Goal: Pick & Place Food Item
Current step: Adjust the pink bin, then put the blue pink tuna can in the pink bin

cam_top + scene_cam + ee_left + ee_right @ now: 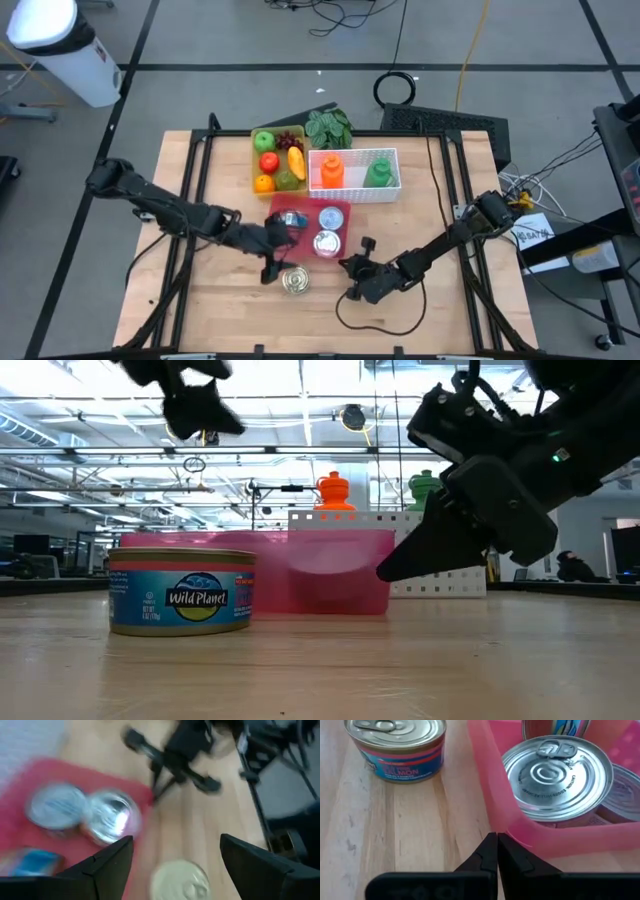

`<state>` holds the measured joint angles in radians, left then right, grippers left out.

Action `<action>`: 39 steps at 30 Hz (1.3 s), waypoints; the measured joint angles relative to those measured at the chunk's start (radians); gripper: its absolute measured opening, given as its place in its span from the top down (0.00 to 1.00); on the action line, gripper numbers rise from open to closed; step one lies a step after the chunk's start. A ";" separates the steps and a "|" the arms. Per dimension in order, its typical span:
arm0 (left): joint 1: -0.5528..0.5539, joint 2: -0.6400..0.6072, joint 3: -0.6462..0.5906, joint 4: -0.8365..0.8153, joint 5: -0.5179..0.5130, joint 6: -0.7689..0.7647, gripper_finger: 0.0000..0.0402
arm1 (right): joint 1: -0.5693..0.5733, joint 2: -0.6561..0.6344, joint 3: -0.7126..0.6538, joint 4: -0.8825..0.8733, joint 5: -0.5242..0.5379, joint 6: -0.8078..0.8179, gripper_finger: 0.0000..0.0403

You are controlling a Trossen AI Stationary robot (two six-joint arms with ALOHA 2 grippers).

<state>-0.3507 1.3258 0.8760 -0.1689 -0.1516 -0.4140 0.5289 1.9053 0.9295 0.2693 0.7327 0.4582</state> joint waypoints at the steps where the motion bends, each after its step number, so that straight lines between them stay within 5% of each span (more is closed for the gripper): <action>1: -0.017 0.012 0.000 -0.008 0.011 -0.010 0.24 | 0.001 0.000 0.000 0.001 -0.005 0.001 1.00; 10: -0.181 0.252 -0.002 -0.034 -0.079 -0.039 0.38 | 0.022 -0.066 -0.001 0.006 -0.159 -0.058 1.00; 15: -0.196 0.333 -0.002 -0.023 -0.174 -0.142 0.62 | 0.024 -0.095 0.000 0.007 -0.158 -0.088 1.00; 21: -0.204 0.320 -0.001 0.000 -0.117 -0.181 0.97 | 0.024 -0.095 0.000 -0.010 -0.158 -0.085 1.00; 39: -0.297 0.363 0.003 -0.073 -0.193 -0.473 0.98 | 0.021 -0.095 -0.049 0.018 -0.158 -0.047 1.00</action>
<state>-0.6477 1.6890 0.8788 -0.2417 -0.3442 -0.8872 0.5499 1.8103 0.8803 0.2869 0.5743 0.4110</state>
